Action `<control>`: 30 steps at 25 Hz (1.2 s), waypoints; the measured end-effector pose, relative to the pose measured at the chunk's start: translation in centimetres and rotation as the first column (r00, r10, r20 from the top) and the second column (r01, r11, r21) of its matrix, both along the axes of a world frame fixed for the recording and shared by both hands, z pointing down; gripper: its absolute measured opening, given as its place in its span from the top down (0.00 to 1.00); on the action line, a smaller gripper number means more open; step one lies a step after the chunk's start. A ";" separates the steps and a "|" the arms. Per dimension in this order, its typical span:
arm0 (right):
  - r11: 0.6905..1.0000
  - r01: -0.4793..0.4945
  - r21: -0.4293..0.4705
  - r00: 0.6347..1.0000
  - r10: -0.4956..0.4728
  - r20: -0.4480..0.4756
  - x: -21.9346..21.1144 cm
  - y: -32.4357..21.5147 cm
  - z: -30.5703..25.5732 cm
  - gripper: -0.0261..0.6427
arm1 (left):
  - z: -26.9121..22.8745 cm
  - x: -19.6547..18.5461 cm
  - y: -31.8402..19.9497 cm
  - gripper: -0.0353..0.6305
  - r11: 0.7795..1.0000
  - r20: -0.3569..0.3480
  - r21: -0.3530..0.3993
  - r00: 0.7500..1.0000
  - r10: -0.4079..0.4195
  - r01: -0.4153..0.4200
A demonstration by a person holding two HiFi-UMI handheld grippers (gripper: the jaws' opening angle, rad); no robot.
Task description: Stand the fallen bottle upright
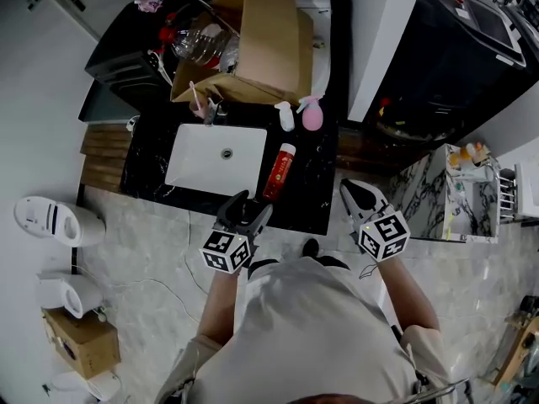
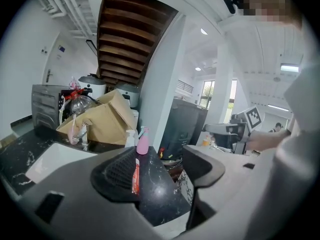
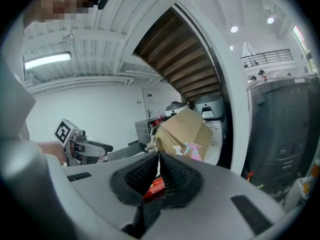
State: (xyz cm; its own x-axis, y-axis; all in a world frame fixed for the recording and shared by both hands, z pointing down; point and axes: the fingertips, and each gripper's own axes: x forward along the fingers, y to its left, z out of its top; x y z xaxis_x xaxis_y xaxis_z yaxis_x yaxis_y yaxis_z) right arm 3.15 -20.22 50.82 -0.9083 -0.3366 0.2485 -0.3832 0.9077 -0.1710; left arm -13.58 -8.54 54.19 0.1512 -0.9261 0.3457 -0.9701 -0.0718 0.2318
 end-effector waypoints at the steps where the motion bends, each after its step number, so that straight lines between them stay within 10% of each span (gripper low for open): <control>1: 1.000 0.007 -0.005 1.000 -0.007 -0.001 -0.1 -0.4 0.2 0.91 | 0.1 0.1 -0.3 0.50 1.000 0.002 -0.006 1.000 -0.004 0.004; 19: 0.996 -0.057 -0.070 0.998 0.054 -0.043 -2.5 -3.9 3.6 0.91 | 3.8 -2.3 -6.3 0.50 0.989 0.022 -0.120 0.995 0.096 -0.092; 30: 0.970 -0.219 -0.102 0.972 0.207 -0.111 -3.9 -5.7 5.4 0.91 | 10.0 -4.4 -12.1 0.49 0.931 -0.017 -0.254 0.964 0.266 -0.261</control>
